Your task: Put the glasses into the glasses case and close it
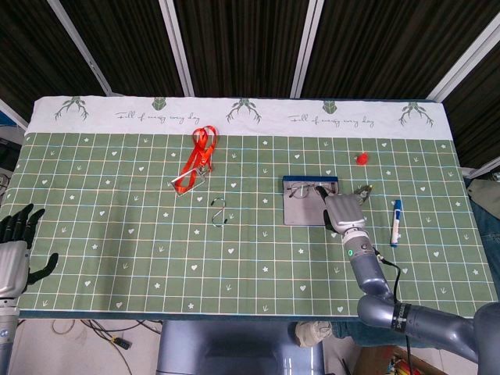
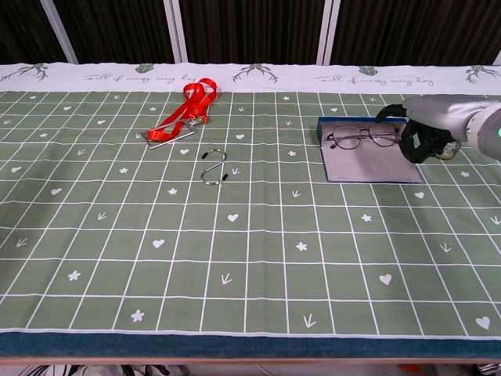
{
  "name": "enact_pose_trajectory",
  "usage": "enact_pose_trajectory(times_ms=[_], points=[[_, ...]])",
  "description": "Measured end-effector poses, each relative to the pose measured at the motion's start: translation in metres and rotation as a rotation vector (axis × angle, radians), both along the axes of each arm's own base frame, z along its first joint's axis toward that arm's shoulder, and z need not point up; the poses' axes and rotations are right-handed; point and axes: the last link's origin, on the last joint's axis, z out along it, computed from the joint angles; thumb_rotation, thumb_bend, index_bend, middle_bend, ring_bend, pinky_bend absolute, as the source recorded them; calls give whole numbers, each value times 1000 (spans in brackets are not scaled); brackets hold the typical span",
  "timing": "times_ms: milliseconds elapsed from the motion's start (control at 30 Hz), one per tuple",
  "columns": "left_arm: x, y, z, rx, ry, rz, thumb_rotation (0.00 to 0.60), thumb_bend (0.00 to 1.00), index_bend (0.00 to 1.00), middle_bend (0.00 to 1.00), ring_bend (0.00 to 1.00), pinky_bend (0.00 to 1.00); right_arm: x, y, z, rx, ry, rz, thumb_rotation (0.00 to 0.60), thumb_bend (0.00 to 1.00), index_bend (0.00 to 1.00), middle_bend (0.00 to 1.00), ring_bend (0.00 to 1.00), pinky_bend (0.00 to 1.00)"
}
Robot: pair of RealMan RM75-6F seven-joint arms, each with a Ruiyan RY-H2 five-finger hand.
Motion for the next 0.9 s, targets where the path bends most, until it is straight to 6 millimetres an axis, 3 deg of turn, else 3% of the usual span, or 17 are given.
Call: enact_pose_trajectory(times_ms=[367,900], points=[[-1,0,1,-3,-3,2,600,309,72,0,0,0,-1,-10,-18,30,34,-41,600,757,130,655,675,574],[-1,0,1,-3,-3,2,600,309,72,0,0,0,-2,-18,-27,40,38,-65,600,759,130,655,675,574]])
